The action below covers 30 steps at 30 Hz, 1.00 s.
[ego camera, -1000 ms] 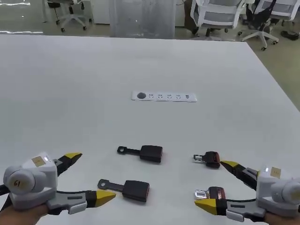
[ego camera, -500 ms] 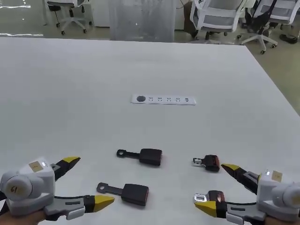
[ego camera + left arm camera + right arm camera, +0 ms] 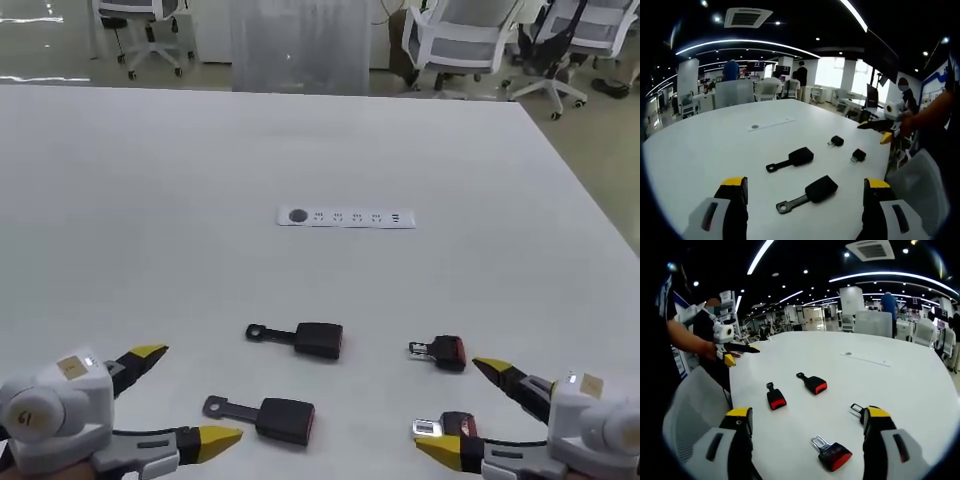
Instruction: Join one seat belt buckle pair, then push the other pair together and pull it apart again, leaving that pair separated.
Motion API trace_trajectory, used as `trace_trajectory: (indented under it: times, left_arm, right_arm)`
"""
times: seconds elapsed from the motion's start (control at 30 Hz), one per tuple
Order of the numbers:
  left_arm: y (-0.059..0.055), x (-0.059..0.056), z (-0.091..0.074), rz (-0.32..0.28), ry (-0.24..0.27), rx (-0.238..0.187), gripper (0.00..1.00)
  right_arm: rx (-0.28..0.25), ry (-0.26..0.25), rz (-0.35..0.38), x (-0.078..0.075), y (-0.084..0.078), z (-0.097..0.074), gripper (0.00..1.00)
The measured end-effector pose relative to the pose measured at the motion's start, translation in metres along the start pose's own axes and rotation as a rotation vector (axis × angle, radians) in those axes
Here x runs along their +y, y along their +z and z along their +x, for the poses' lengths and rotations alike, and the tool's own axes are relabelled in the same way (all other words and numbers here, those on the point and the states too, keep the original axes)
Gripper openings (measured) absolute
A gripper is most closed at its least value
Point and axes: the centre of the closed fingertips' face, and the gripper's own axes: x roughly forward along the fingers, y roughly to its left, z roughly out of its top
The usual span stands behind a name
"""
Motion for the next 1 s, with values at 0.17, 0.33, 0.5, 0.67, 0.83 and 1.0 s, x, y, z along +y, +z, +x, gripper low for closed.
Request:
trace_trajectory:
  times: [0.17, 0.33, 0.5, 0.67, 0.83, 1.0]
  left_arm:
    - [0.001, 0.001, 0.000, -0.001, 0.002, -0.006, 0.97]
    - [0.000, 0.002, 0.000, -0.005, 0.006, -0.010, 0.97]
    - [-0.001, 0.003, 0.000, -0.010, 0.010, -0.010, 0.97]
    - [-0.002, 0.005, -0.001, -0.016, 0.014, -0.013, 0.97]
    - [-0.001, 0.008, -0.002, -0.022, 0.022, -0.021, 0.97]
    - [-0.001, 0.010, -0.003, -0.028, 0.027, -0.024, 0.97]
  right_arm:
    - [-0.008, -0.005, 0.006, -0.001, 0.001, 0.000, 0.94]
    - [-0.011, -0.009, 0.010, -0.001, 0.001, 0.001, 0.94]
    - [-0.013, -0.014, 0.015, -0.002, 0.001, 0.000, 0.94]
    - [-0.018, -0.021, 0.023, -0.004, 0.002, 0.000, 0.94]
    - [-0.023, -0.026, 0.026, -0.004, 0.002, -0.001, 0.94]
    - [-0.035, -0.032, 0.032, -0.005, 0.004, -0.002, 0.94]
